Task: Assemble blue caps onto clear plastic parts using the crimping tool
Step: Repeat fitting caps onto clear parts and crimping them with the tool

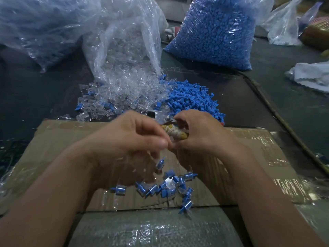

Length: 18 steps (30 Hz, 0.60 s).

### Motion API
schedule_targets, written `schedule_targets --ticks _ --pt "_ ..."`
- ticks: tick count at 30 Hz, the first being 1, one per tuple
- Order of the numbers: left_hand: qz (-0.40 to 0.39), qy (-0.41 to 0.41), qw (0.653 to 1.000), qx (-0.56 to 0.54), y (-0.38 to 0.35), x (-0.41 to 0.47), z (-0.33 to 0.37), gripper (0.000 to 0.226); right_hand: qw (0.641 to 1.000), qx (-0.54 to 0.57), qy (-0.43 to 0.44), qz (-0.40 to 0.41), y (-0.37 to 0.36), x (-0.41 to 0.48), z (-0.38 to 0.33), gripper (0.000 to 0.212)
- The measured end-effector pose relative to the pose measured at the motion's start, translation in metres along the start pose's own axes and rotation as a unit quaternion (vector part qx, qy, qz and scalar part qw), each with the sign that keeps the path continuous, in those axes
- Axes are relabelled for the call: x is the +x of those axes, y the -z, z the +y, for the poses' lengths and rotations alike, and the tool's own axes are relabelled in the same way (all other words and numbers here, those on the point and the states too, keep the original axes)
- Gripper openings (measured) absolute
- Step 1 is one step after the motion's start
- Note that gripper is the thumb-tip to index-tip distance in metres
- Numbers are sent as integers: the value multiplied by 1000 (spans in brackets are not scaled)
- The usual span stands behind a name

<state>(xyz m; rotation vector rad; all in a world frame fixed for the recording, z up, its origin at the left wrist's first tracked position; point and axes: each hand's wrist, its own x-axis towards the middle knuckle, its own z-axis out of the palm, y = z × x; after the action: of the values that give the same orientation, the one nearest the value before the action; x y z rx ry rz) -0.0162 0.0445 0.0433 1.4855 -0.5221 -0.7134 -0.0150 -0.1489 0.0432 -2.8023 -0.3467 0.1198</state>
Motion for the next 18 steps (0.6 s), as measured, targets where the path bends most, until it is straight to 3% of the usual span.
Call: schedule_targets --ticks 3,5,6,8,13,18 --pt "279 -71 957 -25 2 4 0 9 999 18 3 -26 -1 -1 -2 52" --pt "447 -73 883 120 12 10 -6 5 999 3 10 -36 -2 0 -1 59" --pt "492 -54 846 198 19 13 -11 5 999 -9 12 -42 -3 0 0 61" --pt "519 -18 808 278 30 16 -18 13 998 -14 13 -59 -4 1 0 67" --pt "456 39 815 354 30 21 -32 26 994 5 19 -106 -5 0 3 80" --pt "431 30 780 452 33 25 -35 16 993 58 10 -106 2 -2 4 66"
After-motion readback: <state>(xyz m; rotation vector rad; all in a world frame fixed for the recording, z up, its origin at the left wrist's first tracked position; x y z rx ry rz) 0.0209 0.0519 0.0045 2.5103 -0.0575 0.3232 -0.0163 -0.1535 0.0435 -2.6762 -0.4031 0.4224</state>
